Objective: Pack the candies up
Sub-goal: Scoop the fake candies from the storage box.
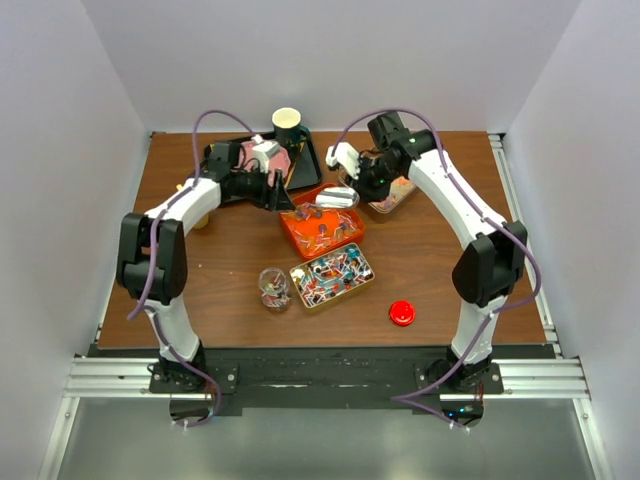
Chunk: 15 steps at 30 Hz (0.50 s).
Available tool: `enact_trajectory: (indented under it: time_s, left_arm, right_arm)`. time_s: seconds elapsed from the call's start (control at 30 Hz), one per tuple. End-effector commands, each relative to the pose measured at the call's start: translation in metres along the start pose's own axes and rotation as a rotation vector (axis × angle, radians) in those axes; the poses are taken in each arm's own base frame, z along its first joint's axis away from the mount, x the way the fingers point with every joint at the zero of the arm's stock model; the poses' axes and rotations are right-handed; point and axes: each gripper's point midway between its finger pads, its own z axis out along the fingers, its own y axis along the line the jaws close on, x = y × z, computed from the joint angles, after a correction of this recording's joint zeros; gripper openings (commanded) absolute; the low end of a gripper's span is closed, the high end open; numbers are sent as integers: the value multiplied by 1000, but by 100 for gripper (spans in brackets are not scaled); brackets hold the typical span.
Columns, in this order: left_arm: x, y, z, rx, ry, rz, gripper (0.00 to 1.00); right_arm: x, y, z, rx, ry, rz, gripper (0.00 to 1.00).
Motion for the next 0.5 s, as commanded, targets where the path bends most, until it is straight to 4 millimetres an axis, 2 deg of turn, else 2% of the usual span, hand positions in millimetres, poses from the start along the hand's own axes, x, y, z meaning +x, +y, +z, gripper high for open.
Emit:
enact_trajectory:
  time_s: [0.0,0.03,0.1,0.13,0.2,0.23,0.3,0.33,0.4,0.43,0.47]
  left_arm:
    - [-11,-16,25,23,23,120,70]
    - [-20,-19,29,32,12,125,70]
    - [-16,-18,44,26,36,114,70]
    - [-22,-20,47,27,31,131,70]
    - [-20,-22,54,41,43,135,70]
    - [-23,-25,54,52,39,140,69]
    - [-23,-27,52,55,44,149,68]
    - [-20,-26,50,49,48,159,68]
    - [-20,-25,40,34,48,166,67]
    - [-13,-22,37,31,57,153,67]
    - [-17,-25,29,26,42,157,67]
  right_arm:
    - [2,-18,-40,187,-11,64,0]
    - [11,-27,-41,224,6,94,0]
    - [23,-30,-44,239,27,138,0]
    - [28,-30,-45,230,27,146,0]
    - [32,-19,-50,179,35,93,0]
    - [33,-11,-60,167,33,57,0]
    - [34,0,-65,113,35,-82,0]
    - [38,14,-70,65,57,-120,0]
    - [42,22,-74,5,102,-230,0]
    - [46,32,-75,-52,144,-258,0]
    - [51,33,-77,-68,187,-288,0]
